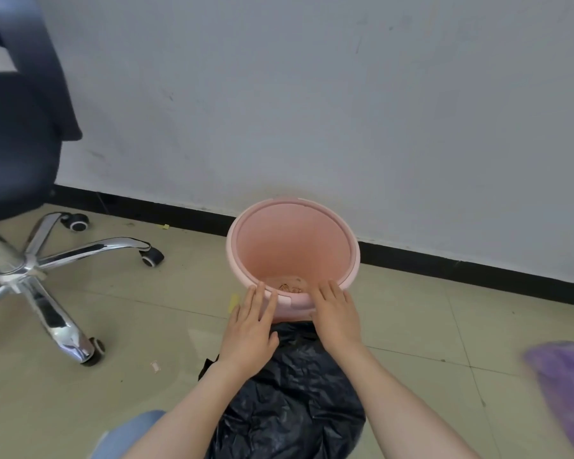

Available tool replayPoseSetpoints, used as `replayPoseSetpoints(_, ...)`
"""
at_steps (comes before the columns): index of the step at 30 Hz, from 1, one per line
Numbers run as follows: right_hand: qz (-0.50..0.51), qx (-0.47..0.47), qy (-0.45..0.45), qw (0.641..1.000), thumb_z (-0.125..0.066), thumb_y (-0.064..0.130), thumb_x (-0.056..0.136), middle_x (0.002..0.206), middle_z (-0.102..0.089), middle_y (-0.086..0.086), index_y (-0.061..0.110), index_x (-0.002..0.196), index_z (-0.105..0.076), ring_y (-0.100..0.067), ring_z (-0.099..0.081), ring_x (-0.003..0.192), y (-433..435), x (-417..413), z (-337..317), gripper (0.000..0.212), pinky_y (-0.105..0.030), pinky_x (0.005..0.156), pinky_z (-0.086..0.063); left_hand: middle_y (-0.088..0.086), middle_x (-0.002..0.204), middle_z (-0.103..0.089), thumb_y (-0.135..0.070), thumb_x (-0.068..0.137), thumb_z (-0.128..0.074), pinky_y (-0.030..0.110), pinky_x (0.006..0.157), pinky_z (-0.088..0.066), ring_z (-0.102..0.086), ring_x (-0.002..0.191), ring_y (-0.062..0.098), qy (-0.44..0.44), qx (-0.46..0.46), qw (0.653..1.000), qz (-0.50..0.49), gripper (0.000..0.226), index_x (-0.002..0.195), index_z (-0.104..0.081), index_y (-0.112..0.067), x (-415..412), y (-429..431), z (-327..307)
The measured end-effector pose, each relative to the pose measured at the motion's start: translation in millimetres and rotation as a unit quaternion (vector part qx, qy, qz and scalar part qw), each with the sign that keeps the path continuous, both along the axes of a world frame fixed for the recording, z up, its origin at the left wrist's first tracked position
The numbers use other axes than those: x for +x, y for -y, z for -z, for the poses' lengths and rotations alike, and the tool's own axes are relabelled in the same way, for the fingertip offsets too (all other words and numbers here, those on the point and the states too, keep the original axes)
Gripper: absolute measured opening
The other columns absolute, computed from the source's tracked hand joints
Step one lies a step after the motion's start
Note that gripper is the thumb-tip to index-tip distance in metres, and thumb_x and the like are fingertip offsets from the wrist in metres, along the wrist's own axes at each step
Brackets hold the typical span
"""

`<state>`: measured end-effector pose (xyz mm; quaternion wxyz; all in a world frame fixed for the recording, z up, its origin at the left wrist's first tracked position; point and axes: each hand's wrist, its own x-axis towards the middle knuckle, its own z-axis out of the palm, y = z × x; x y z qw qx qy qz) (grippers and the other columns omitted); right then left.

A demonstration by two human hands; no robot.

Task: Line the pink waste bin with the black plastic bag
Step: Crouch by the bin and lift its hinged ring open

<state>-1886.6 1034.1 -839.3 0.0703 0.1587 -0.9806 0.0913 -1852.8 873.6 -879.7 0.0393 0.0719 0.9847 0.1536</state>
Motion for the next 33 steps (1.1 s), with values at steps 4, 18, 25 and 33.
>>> replayPoseSetpoints(4, -0.033, 0.101, -0.049, 0.993, -0.092, 0.012, 0.022, 0.056, -0.068, -0.001, 0.014, 0.066, -0.070, -0.019, -0.063, 0.049, -2.9, 5.4, -8.6, 0.049, -0.017, 0.044, -0.047, 0.011, 0.153, 0.022, -0.032, 0.092, -0.036, 0.040, 0.116, 0.001, 0.025, 0.138, 0.024, 0.012, -0.028, 0.999, 0.010, 0.073, 0.142, 0.015, -0.017, 12.6, 1.1, 1.8)
replayPoseSetpoints(18, -0.080, 0.052, 0.121, 0.988, -0.053, 0.028, 0.091, 0.112, -0.064, -0.012, 0.013, 0.114, -0.052, -0.032, -0.057, 0.099, -27.2, 8.4, -44.8, 0.027, -0.036, 0.069, -0.042, 0.013, 0.150, 0.029, -0.024, 0.089, -0.039, 0.041, 0.117, -0.001, 0.025, 0.139, 0.028, 0.047, -0.027, 0.998, 0.018, 0.079, 0.140, 0.021, -0.017, 28.4, -6.6, -4.6)
replayPoseSetpoints(25, -0.106, 0.023, 0.137, 0.985, -0.054, 0.024, 0.089, 0.126, -0.057, -0.006, 0.022, 0.128, -0.046, -0.027, -0.050, 0.115, -31.6, -2.7, -74.4, 0.040, -0.036, 0.085, -0.043, 0.013, 0.151, 0.026, -0.024, 0.088, -0.039, 0.038, 0.117, 0.000, 0.023, 0.140, 0.027, 0.063, -0.018, 0.998, 0.025, 0.078, 0.142, 0.018, -0.019, 27.4, -6.8, -12.7)
replayPoseSetpoints(33, -0.143, -0.009, 0.151, 0.978, -0.062, 0.014, 0.083, 0.134, -0.053, -0.003, 0.018, 0.131, -0.043, -0.023, -0.048, 0.120, -30.1, -13.8, -97.8, 0.052, -0.034, 0.093, -0.040, 0.014, 0.152, 0.025, -0.025, 0.088, -0.042, 0.038, 0.117, -0.001, 0.021, 0.140, 0.026, 0.088, -0.015, 0.995, 0.038, 0.080, 0.142, 0.016, -0.019, 24.1, -4.1, -23.2)
